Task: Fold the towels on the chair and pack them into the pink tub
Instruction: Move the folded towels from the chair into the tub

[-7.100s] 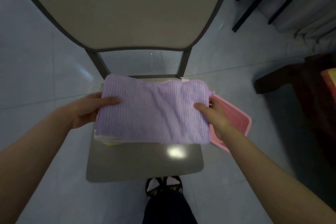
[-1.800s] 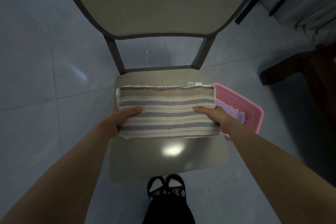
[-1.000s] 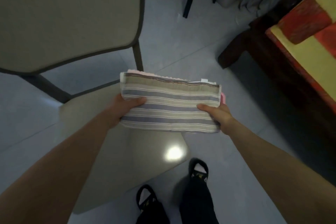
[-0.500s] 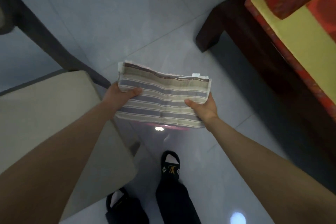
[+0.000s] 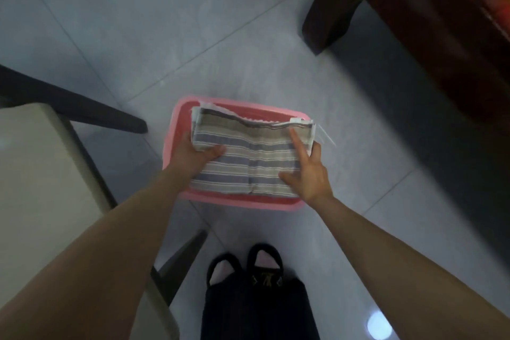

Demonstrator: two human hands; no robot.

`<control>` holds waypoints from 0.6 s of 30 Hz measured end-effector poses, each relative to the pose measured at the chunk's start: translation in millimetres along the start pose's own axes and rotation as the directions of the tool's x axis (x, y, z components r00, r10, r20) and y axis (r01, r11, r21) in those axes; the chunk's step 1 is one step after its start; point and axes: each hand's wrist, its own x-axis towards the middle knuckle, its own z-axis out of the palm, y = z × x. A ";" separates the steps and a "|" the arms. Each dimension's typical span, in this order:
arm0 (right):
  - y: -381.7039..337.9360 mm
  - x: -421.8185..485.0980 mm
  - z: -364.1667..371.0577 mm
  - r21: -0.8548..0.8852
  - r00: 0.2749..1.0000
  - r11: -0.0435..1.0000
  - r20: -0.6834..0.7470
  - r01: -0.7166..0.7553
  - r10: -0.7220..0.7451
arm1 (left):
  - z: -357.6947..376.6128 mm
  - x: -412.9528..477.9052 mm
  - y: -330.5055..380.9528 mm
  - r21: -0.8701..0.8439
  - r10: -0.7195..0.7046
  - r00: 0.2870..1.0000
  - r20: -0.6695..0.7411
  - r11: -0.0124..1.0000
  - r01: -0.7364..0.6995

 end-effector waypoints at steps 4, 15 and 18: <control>19.3 26.4 38.0 -0.064 0.995 0.997 0.091 0.047 -0.041 | 6.4 41.2 -30.1 0.013 -0.036 0.999 0.001 0.999 0.036; 38.1 67.0 92.3 -0.214 0.993 0.974 0.068 -0.081 0.097 | 16.7 101.6 -87.0 0.212 -0.090 0.970 -0.228 0.967 0.139; 37.5 71.3 99.7 -0.403 1.000 0.915 -0.001 -0.009 0.010 | 23.2 100.5 -92.3 0.516 0.089 0.963 -0.253 0.855 0.056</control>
